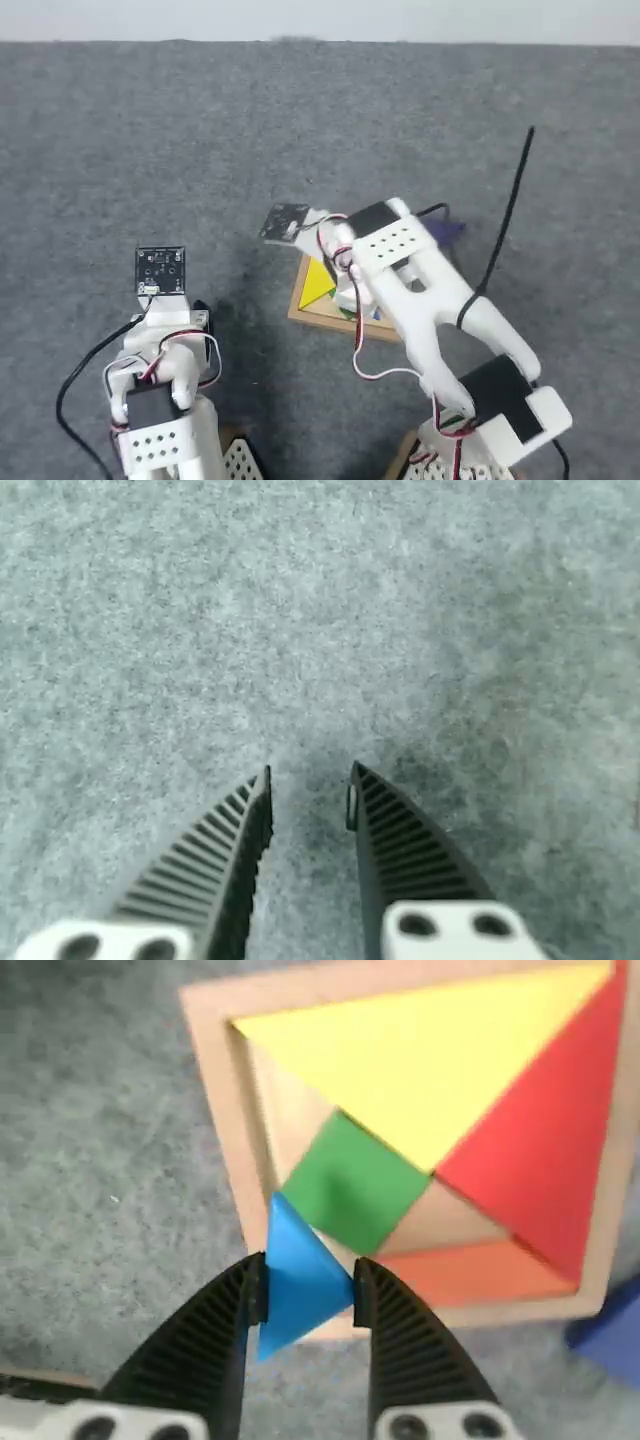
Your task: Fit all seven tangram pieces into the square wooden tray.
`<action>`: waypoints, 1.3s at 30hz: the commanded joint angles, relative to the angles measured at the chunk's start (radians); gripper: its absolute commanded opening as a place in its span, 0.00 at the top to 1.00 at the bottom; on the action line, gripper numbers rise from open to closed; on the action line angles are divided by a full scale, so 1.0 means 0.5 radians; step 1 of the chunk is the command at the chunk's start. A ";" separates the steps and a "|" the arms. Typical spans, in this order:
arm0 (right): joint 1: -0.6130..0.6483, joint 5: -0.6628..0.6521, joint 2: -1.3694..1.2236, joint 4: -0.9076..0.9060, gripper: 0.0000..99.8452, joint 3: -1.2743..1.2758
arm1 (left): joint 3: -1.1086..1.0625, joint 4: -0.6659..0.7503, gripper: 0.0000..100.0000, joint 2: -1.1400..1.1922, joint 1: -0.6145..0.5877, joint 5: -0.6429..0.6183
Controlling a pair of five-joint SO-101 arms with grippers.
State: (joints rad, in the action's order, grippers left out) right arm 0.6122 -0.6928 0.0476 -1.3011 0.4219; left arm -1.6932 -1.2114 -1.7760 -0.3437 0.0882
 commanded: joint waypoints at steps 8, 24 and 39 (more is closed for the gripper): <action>0.152 -0.236 -0.044 0.321 0.95 -0.025 | 0.017 -0.012 0.88 0.003 -0.006 0.021; 0.281 -0.245 -0.232 0.428 0.92 -0.021 | 0.017 -0.012 0.88 0.003 -0.006 0.021; 0.259 -0.160 -0.198 0.440 0.80 -0.031 | 0.017 -0.012 0.88 0.003 -0.006 0.021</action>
State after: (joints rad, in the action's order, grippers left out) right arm 0.7503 -0.7956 -0.0783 -1.0971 0.4219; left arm -1.6932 -1.2114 -1.7760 -0.3437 0.0882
